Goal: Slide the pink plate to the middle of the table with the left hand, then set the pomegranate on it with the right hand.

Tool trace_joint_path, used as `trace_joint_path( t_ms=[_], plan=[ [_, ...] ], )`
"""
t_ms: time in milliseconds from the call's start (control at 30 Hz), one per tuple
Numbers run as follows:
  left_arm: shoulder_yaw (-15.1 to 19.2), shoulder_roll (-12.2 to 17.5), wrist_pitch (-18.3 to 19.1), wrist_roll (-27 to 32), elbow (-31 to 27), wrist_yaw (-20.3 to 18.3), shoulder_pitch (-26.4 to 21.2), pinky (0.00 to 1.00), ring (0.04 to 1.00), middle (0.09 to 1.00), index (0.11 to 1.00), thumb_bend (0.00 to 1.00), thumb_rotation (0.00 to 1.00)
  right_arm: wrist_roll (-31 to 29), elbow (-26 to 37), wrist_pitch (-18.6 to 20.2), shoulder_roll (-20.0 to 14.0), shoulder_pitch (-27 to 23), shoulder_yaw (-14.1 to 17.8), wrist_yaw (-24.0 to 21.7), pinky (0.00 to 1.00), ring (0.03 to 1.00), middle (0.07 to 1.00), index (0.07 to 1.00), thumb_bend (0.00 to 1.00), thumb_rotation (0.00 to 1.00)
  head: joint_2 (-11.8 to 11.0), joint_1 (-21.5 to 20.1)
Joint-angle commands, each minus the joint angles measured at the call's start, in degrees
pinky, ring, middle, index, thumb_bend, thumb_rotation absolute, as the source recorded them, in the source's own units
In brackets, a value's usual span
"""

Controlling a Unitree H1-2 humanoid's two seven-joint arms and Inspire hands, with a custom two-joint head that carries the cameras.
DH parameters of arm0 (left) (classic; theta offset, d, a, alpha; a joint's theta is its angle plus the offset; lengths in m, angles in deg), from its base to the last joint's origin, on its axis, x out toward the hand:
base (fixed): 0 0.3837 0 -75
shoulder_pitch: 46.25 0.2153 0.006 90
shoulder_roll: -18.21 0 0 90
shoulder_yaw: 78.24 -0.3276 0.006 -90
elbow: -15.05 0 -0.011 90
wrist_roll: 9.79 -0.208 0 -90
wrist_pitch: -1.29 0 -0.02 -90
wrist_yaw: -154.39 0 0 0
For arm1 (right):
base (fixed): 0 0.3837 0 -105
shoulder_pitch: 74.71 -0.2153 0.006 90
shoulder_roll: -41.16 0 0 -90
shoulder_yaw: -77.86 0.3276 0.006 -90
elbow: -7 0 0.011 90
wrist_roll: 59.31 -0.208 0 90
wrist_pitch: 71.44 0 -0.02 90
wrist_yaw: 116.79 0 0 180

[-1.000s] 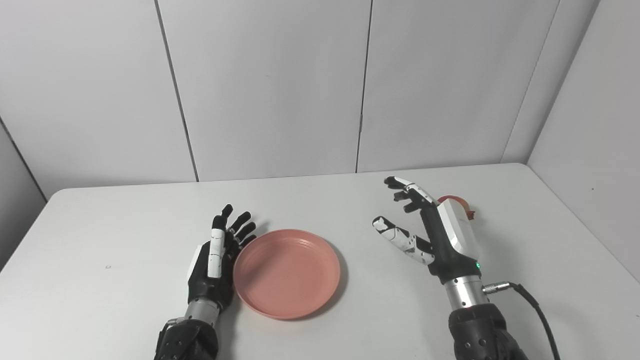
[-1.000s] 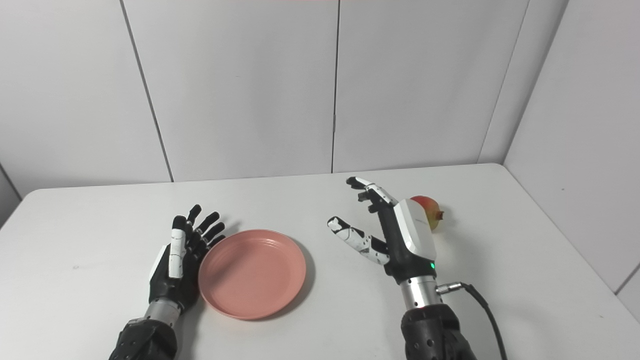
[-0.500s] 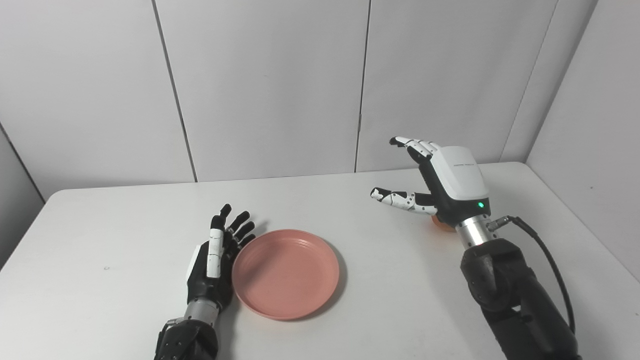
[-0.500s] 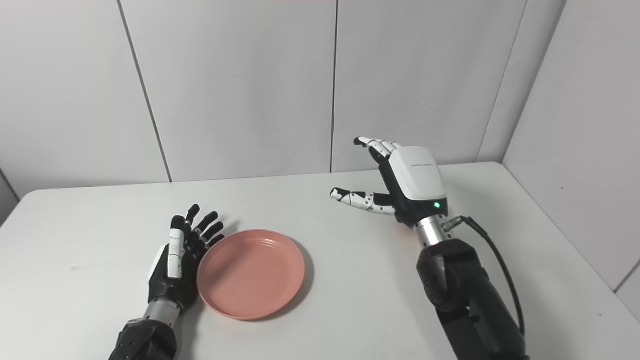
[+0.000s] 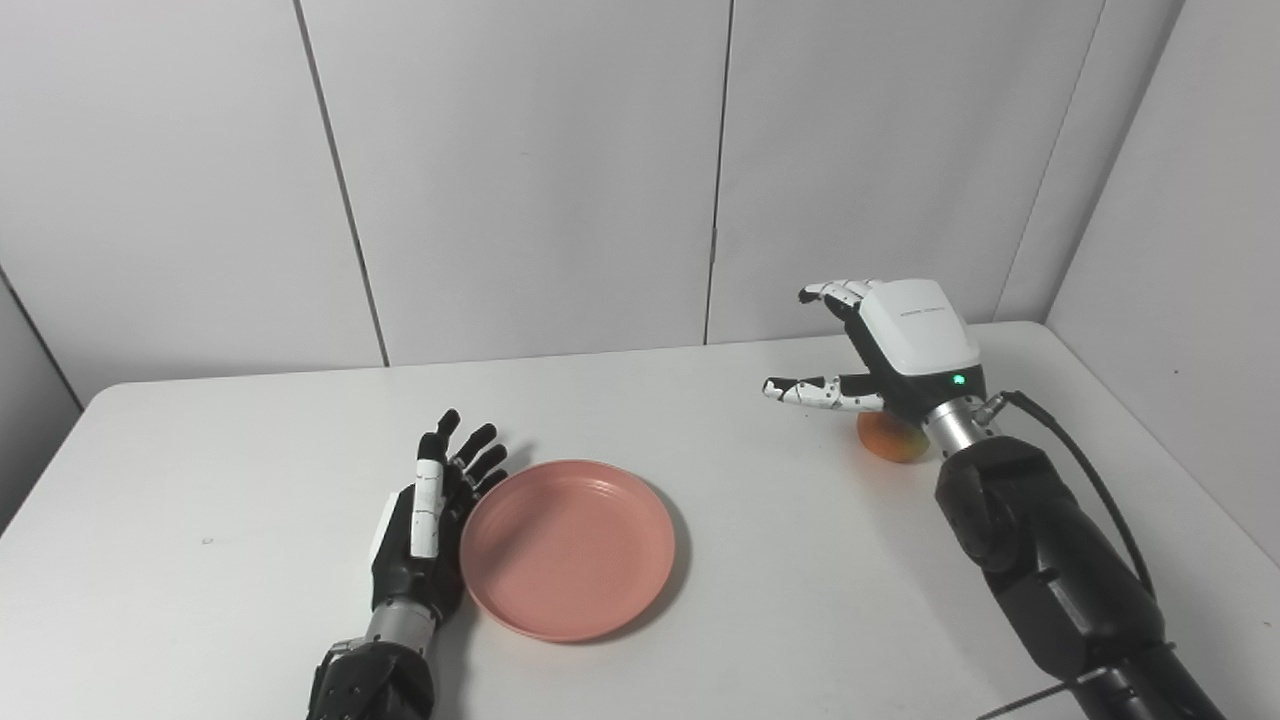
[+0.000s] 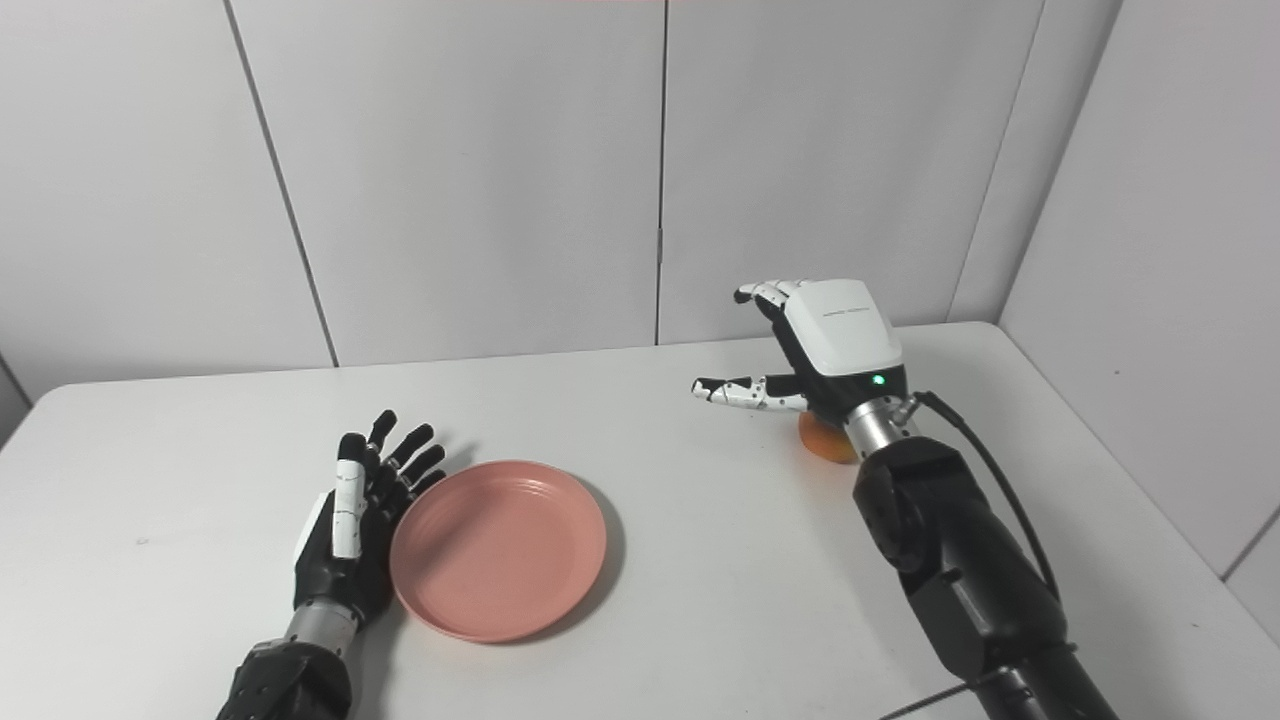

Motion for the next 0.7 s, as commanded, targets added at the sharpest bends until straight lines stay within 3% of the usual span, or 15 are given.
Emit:
trace_joint_path(
  t_ms=[0,333,667],
  plan=[
    [-0.1,-0.2,2.0,0.7,0.6,0.0,0.6,0.89,0.885,0.900,1.000,0.92,0.90,0.4,-0.4,1.7,-1.8,-3.9,0.3,1.6,0.68,0.739,0.757,0.726,0.81,0.90,0.1,0.0],
    [-0.5,-0.3,2.5,0.1,-0.3,0.0,1.1,0.88,0.883,0.906,1.000,0.92,0.90,-1.1,-8.0,4.2,-2.2,-4.2,0.2,2.8,0.62,0.705,0.741,0.715,0.82,0.92,0.5,0.4],
    [-0.4,0.0,3.4,0.1,-1.3,0.0,1.4,0.87,0.880,0.905,1.000,0.90,0.90,-3.2,-11.2,6.9,-2.6,-3.6,-0.6,2.0,0.66,0.728,0.765,0.743,0.81,0.92,1.0,0.5]
  ],
)
